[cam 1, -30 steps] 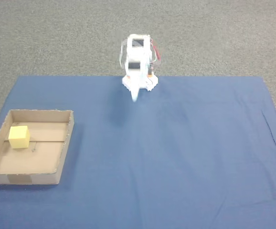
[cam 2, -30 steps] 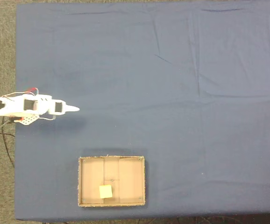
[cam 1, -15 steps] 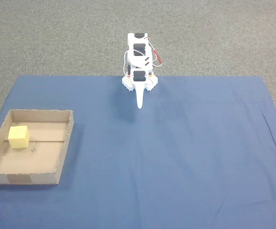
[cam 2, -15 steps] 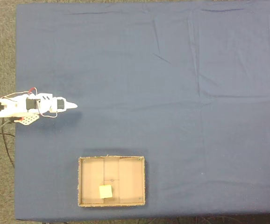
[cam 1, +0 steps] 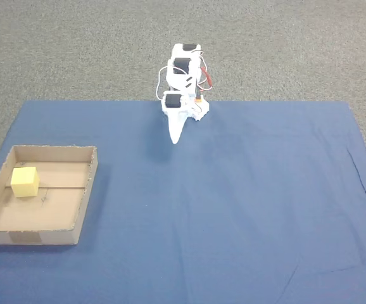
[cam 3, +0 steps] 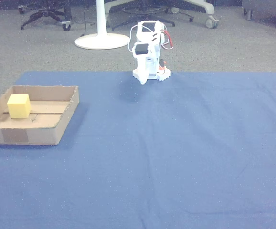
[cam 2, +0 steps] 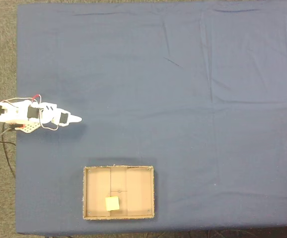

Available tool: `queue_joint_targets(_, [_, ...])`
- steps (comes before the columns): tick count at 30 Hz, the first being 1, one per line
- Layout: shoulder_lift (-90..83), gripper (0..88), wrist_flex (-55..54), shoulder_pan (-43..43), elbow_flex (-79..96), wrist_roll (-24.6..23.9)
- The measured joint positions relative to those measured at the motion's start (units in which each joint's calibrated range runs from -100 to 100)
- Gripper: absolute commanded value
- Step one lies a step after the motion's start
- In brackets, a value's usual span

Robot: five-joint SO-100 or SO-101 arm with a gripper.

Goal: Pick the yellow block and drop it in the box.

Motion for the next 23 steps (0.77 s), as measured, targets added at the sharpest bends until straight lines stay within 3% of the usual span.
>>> queue_joint_targets(23, [0.0,0.2,0.0,-5.8,0.0,4.8])
